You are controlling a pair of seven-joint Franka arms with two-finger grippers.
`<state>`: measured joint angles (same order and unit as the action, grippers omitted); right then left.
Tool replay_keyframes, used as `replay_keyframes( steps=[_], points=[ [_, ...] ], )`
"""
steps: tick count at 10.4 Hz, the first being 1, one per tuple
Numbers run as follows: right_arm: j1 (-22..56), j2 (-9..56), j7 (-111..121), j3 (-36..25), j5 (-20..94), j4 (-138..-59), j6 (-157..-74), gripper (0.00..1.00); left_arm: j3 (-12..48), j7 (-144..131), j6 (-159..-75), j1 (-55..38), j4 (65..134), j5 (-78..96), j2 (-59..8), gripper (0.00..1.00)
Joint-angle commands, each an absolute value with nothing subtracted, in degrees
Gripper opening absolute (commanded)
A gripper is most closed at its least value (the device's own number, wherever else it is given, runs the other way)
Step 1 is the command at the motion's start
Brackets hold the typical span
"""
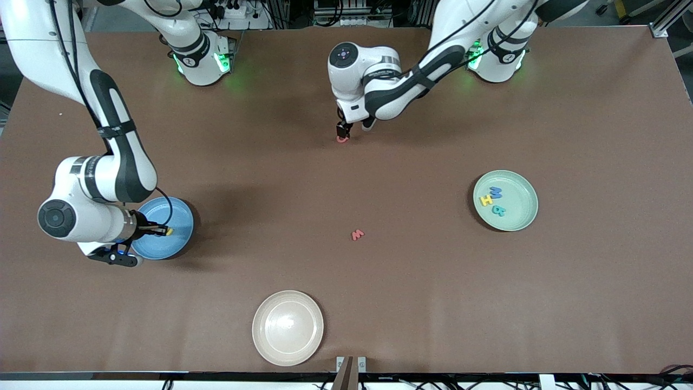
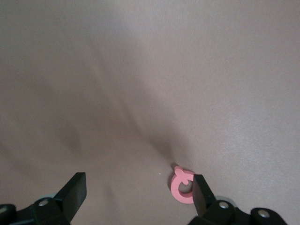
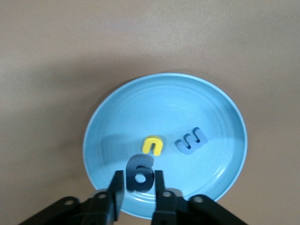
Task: Sort upper and lower case letters into plates
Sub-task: 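Drop the g in the blue plate while the left gripper nears the o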
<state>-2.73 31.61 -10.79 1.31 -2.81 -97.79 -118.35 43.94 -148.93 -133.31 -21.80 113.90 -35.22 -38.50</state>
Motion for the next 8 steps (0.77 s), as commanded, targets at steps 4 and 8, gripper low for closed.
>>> replay_keyframes(
  steps=[4, 8],
  points=[
    [-0.8, 29.0, -11.8, 2.8, -2.9, -100.2, -117.2, 1.0, 40.0, -150.2, -134.7, -25.7, 105.5, -34.5, -44.6, 1.0],
    [5.3, 29.4, -23.5, 2.8, -2.7, -99.2, -117.8, 1.0, 36.7, -150.2, -135.6, -29.1, 104.7, -34.4, -45.4, 1.0]
  ],
)
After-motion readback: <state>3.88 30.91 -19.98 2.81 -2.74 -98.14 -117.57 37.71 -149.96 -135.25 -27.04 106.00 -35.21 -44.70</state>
